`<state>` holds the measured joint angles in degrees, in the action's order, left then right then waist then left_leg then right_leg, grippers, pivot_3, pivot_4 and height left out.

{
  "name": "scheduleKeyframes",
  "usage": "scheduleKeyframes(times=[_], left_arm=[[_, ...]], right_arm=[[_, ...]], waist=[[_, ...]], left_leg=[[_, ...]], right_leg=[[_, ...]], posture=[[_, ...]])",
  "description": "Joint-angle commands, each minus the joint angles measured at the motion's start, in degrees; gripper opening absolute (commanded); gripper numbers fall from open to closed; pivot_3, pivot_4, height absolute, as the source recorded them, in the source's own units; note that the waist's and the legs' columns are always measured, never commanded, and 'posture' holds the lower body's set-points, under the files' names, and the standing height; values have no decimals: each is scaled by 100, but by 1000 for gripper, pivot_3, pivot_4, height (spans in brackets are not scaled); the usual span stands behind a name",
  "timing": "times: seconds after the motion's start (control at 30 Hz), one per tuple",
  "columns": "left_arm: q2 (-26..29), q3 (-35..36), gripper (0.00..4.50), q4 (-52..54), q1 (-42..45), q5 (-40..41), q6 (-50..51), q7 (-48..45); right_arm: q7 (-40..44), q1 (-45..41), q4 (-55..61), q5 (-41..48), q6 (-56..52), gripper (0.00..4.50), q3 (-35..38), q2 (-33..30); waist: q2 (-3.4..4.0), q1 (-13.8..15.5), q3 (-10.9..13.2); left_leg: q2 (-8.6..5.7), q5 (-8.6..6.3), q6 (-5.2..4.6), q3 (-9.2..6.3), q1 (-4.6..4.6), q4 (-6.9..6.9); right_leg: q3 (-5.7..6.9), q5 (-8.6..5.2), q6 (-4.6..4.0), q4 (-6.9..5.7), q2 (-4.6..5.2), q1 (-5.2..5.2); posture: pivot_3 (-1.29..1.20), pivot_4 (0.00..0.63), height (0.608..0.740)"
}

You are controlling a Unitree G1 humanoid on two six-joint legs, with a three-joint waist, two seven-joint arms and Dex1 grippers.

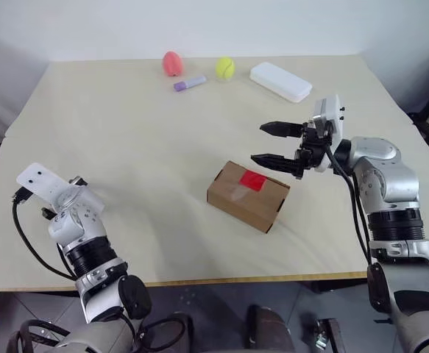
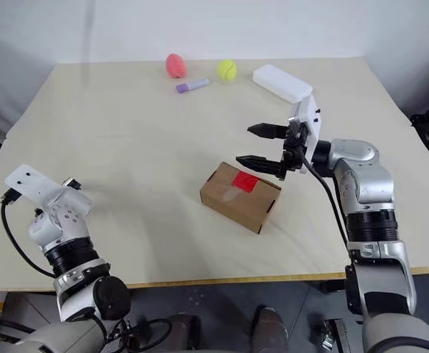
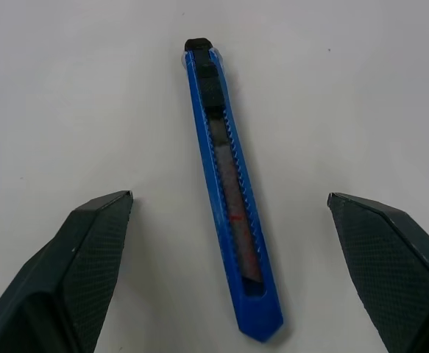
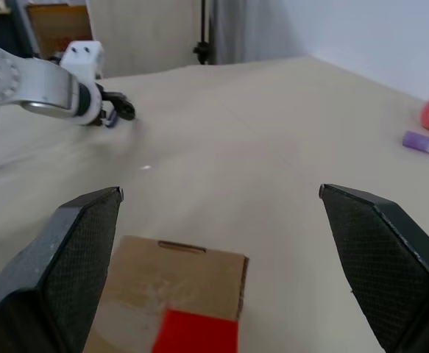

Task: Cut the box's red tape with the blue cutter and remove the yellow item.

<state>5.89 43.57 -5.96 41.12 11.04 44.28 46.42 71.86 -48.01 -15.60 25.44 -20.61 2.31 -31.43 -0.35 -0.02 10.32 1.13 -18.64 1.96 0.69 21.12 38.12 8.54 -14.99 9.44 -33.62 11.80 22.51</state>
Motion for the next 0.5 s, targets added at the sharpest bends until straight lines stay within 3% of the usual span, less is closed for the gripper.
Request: scheduleKeyframes(times=[0.03,0.4,0.5], left_arm=[[67,117,3916,-325,18,111,-29,14],[82,85,664,-324,21,108,193,97],[103,55,422,-297,-6,86,224,68]], right_arm=[[213,-102,204,109,-11,4500,55,-212],[102,-145,260,19,-13,4500,-15,-213],[80,-157,250,-18,9,4500,-34,-205]], waist=[[0,1,0],[1,83,0],[1,111,0]], left_leg=[[0,0,0,0,-1,0],[-1,0,0,2,0,4],[-1,0,0,4,0,5]], right_leg=[[0,0,0,-1,0,0],[-2,0,0,0,1,-1],[-5,0,0,1,0,-1]], posture=[[0,150,740],[0,150,740],[0,150,740]])
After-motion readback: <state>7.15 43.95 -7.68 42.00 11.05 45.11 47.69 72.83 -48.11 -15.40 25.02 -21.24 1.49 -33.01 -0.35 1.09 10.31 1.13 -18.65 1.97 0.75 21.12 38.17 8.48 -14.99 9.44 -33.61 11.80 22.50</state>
